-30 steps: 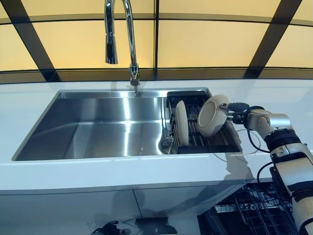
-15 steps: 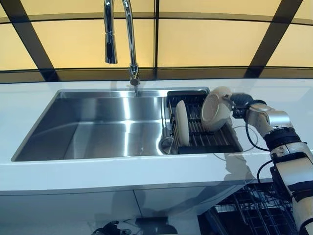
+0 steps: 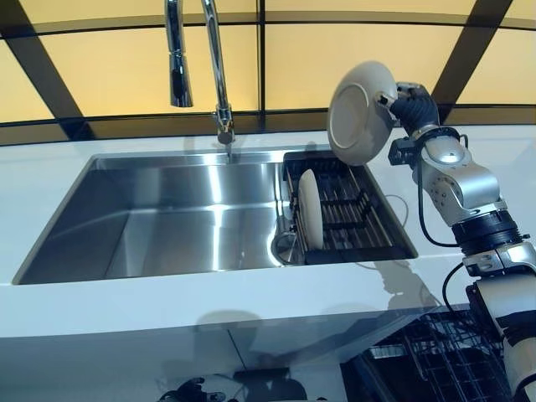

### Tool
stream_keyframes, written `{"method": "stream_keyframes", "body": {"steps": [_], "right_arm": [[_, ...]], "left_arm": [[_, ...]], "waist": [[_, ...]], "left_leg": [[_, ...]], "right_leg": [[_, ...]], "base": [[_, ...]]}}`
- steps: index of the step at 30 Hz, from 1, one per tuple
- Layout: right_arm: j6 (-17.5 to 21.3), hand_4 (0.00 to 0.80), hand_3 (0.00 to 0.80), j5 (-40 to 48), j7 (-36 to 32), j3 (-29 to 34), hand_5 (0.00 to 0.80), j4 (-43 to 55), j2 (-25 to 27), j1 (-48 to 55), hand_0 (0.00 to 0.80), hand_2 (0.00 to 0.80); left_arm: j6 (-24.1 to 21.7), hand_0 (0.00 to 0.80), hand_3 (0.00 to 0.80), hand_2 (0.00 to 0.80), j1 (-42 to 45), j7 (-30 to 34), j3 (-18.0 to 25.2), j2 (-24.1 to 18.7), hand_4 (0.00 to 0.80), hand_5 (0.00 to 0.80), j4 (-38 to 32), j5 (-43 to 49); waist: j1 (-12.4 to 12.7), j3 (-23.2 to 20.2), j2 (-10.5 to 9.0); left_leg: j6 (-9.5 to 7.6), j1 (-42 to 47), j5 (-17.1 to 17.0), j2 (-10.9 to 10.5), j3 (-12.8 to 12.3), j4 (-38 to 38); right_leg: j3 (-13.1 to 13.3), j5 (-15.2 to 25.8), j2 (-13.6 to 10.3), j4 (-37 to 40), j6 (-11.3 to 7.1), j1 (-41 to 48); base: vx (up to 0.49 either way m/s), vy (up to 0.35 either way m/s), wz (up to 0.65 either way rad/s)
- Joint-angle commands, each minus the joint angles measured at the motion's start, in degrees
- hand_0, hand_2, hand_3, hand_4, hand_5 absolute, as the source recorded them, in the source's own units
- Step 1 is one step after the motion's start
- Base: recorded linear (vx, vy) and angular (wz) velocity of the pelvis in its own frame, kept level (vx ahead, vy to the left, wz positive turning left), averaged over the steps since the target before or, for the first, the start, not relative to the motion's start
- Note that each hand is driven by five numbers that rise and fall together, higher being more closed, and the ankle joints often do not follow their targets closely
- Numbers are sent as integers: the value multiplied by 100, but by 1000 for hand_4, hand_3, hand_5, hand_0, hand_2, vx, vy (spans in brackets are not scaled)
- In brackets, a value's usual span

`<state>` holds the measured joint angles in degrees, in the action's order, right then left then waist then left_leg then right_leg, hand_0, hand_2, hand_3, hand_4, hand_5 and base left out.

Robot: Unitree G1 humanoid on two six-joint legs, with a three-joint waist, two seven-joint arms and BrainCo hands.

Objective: Take plates into dishwasher

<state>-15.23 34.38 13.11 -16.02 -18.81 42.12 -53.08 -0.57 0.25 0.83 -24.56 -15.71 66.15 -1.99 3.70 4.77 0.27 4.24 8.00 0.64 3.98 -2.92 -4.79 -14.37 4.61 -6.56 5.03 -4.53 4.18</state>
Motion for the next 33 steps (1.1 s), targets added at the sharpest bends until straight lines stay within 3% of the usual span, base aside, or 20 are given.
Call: {"method": "stream_keyframes", "body": {"steps": [1, 9, 17, 21, 27, 33], "right_arm": [[544, 800, 800, -273, 133, 372, 800, 459, 475, -21, 800, 800], [891, 800, 800, -155, 172, 1043, 800, 1176, 1073, 751, 800, 800], [1470, 800, 800, 518, 128, 2296, 800, 1758, 1432, 2155, 800, 800], [1558, 800, 800, 722, 126, 2741, 800, 1705, 1571, 2549, 800, 800], [1611, 800, 800, 980, 78, 3141, 800, 1527, 1752, 2954, 800, 800], [1724, 800, 800, 874, -137, 3539, 800, 1477, 1678, 3620, 800, 800]], "left_arm": [[-162, 0, 0, 0, -191, -61, 25, -133, 0, 0, 247, -54], [-241, 0, 0, 0, -127, -93, 193, -178, 0, 0, 225, -41], [-267, 0, 0, 0, -143, -123, 370, -349, 0, 0, 260, -69], [-222, 0, 0, 0, -143, -135, 455, -432, 0, 0, 315, -13], [-163, 0, 0, 0, -302, -107, 508, -528, 0, 0, 424, -27], [-233, 0, 0, 0, -393, -95, 488, -484, 0, 0, 442, -124]], "waist": [[-111, -144, -458], [-398, -118, -523], [-830, 75, -607], [-997, 131, -655], [-1176, 170, -679], [-1292, 62, -650]], "left_leg": [[-243, 5, 12, -375, -462, 37], [-438, -36, 115, -513, -657, 77], [-596, -113, 200, -609, -798, 119], [-575, -35, 257, -607, -1012, 37], [-633, -12, 296, -550, -1302, 33], [-649, -63, 294, -487, -1488, 18]], "right_leg": [[372, -217, -37, -145, -23, 276], [720, -95, -152, -337, -211, -39], [1164, 378, -234, -760, -500, -721], [1126, 721, -227, -707, -596, -1033], [1120, 893, -304, -1001, -577, -1325], [1237, 610, -391, -799, -529, -1008]], "base": [[-46, 118, -9], [-78, 138, -17], [-111, 110, -35], [-79, 57, -53], [-74, 19, -54], [-31, -28, -17]]}}
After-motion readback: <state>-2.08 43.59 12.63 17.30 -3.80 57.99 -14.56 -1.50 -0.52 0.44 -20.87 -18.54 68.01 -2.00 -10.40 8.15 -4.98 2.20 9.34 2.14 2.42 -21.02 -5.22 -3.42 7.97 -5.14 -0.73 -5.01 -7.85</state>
